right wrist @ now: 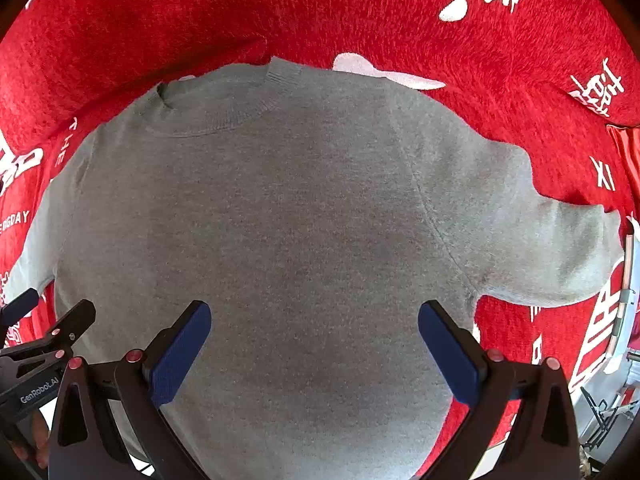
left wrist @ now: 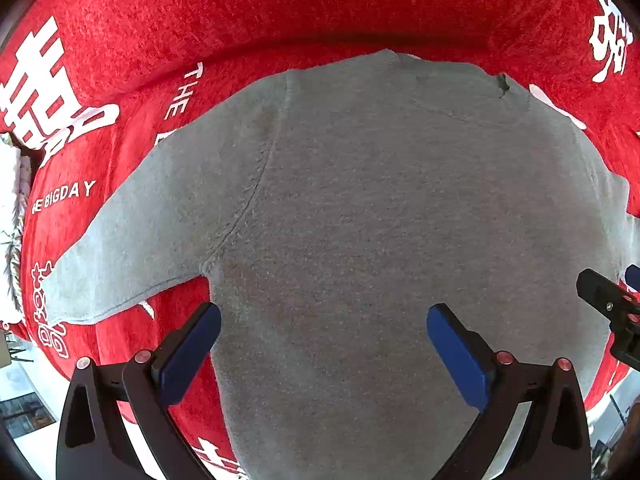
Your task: Fold small clothes
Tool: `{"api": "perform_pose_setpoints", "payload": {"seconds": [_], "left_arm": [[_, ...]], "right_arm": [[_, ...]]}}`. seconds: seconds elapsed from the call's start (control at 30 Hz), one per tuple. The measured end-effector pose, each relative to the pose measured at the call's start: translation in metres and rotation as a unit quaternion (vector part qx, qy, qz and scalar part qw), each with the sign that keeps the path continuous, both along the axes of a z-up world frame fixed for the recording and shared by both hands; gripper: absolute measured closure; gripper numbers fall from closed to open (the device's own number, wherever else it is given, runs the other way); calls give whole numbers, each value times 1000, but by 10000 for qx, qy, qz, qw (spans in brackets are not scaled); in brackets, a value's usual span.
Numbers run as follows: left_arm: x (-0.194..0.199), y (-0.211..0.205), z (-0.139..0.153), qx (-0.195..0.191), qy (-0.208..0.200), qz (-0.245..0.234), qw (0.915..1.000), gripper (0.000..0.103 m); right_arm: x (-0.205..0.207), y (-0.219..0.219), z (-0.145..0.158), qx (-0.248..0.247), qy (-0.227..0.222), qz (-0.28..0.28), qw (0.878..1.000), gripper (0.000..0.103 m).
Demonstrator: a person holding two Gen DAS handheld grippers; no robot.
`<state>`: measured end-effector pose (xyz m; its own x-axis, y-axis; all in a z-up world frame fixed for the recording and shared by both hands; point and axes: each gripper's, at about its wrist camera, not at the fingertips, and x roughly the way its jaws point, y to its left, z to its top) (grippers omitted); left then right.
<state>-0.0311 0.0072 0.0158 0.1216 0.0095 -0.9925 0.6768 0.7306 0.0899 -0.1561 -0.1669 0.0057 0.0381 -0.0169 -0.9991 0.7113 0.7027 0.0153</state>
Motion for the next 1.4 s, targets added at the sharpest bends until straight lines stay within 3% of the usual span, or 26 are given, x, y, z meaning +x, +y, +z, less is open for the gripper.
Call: {"api": "perform_pose_setpoints", "payload": {"seconds": [0.4,1.4], "left_arm": [[1,-4,-3,92,-149,-85,9998,0],[1,-5,-9,46,-45,-172,9998,0]], "right_arm": [[0,-2,-3,-60,14,60,10000,0],[-7,0,-7,-38,24,-11,10000,0]]}}
